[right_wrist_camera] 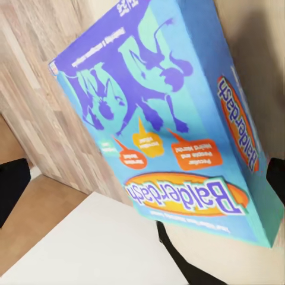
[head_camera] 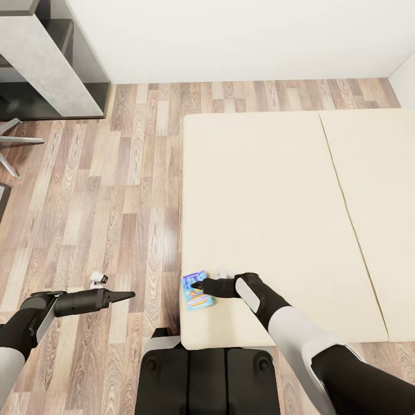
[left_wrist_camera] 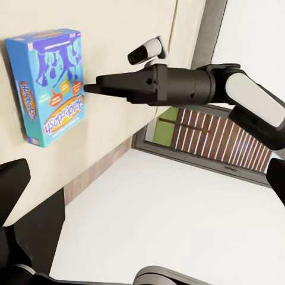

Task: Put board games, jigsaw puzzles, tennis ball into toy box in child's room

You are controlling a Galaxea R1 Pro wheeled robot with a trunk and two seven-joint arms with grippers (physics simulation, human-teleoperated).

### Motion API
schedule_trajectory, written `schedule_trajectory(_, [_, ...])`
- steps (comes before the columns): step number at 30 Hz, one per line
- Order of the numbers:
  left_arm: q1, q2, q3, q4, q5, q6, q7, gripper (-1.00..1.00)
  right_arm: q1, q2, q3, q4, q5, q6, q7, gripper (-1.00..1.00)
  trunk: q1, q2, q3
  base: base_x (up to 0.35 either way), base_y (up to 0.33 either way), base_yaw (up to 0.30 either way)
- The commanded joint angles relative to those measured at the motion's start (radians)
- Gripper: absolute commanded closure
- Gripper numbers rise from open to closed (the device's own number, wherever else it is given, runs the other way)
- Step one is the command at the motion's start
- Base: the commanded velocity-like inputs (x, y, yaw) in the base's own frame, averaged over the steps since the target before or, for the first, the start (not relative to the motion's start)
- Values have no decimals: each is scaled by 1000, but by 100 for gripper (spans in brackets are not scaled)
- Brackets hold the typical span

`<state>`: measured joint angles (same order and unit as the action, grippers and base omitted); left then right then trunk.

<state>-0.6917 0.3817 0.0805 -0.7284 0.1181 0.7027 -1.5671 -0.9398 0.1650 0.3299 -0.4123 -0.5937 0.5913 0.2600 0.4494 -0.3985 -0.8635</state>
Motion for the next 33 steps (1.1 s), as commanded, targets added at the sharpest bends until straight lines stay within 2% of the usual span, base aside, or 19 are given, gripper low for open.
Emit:
schedule_trajectory(1, [0,0,0,0,0,11,-4,-100,-1,1,3,0,1,2,2,-100,1,-2,-1,0,0,0])
schedule_trajectory(4, [0,0,0,0,0,11,-4,-100,-1,9,3,0,1,2,2,-100,1,-2,-1,0,0,0])
schedule_trajectory(19, [0,2,-1,0,0,11,-4,-100,-1,10,4,0,7,-12,3,-100,1,-2,-1,0,0,0])
schedule_trajectory(33, [0,3,0,0,0,11,-4,-100,-1,10,10,12,18,-79,2,-100,1,-2,-1,0,0,0])
